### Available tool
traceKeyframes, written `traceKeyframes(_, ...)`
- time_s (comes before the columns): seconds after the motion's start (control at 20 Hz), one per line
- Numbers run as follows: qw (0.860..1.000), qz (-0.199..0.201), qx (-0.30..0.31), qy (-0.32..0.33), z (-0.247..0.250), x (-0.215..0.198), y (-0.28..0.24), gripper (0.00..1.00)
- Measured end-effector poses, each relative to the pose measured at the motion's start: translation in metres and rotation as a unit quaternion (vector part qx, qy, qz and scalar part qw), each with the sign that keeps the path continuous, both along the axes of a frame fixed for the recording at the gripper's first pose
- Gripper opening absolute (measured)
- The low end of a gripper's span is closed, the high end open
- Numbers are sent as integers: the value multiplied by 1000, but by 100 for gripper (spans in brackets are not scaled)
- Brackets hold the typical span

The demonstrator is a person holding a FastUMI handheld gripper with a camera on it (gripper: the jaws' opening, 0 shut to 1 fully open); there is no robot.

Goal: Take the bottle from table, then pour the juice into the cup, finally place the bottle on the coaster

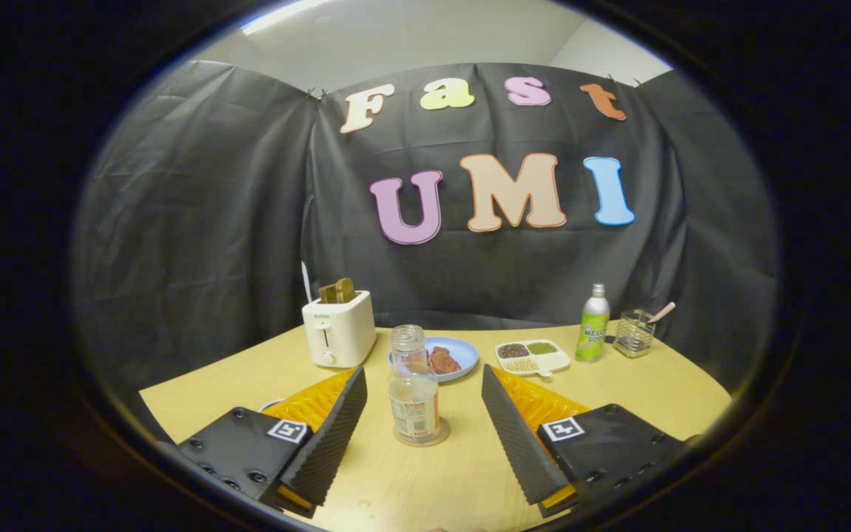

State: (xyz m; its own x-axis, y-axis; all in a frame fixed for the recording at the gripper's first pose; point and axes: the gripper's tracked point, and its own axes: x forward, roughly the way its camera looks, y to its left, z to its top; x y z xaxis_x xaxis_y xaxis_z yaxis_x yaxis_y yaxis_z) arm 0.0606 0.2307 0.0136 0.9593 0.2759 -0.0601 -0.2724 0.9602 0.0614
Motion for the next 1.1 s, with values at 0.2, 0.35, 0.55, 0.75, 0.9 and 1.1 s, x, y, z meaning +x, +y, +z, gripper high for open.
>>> traceKeyframes(0.2,1000,-3,18,21,8,-26,-22,98)
traceKeyframes(0.35,999,-30,8,21,12,-37,-52,98)
traceKeyframes(0.55,997,-67,-17,18,21,-53,-82,98)
traceKeyframes(0.75,996,-82,-20,15,36,-70,-96,98)
traceKeyframes(0.9,995,-101,-17,13,45,-79,-103,98)
traceKeyframes(1.1,991,-133,-18,6,55,-87,-116,98)
